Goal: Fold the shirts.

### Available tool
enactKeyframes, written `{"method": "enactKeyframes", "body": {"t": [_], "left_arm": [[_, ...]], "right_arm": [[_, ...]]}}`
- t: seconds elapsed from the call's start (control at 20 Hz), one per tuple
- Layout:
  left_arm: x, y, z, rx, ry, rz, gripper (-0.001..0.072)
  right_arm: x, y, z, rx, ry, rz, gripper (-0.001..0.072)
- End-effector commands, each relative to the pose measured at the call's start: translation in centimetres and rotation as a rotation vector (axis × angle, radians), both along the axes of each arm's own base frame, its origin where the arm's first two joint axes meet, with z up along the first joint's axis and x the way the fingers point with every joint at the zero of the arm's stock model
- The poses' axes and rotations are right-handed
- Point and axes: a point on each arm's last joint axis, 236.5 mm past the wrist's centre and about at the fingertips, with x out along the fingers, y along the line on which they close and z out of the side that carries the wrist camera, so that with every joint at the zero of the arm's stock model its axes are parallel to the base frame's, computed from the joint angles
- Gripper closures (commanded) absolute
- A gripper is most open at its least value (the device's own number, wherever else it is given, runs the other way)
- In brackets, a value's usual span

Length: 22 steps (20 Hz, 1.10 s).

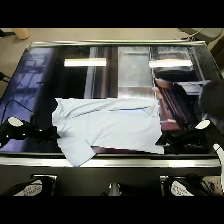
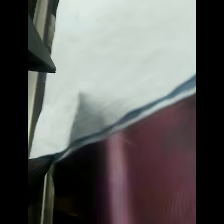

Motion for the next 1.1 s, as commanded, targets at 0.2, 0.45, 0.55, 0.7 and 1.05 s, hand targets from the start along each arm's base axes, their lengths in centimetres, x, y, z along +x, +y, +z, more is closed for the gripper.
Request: {"method": "enactKeyframes", "body": {"t": [0.2, 0.45, 0.55, 0.7, 1.05], "left_arm": [[0.5, 0.0, 1.2, 0.008, -0.045, -0.006, 0.0671], [6.4, 1.2, 9.7, 0.054, -0.272, -0.065, 0.0674], [10.9, 2.4, 20.6, 0.142, -0.566, -0.069, 0.0674], [10.3, 2.3, 44.9, 0.286, -1.136, -0.010, 0.0673], [-11.7, -1.6, 71.5, 0.457, -1.947, 0.144, 0.0673]], "right_arm": [[1.4, 1.0, -1.6, 0.018, -0.074, -0.094, 0.0481], [7.0, 2.4, 6.1, 0.146, -0.332, 0.016, 0.0697], [11.5, 0.7, 14.8, 0.043, -0.604, 0.084, 0.0697], [14.5, -1.3, 38.0, -0.270, -1.245, 0.121, 0.0696], [-4.0, -0.2, 65.1, -0.798, -1.987, -0.096, 0.0696]]}}
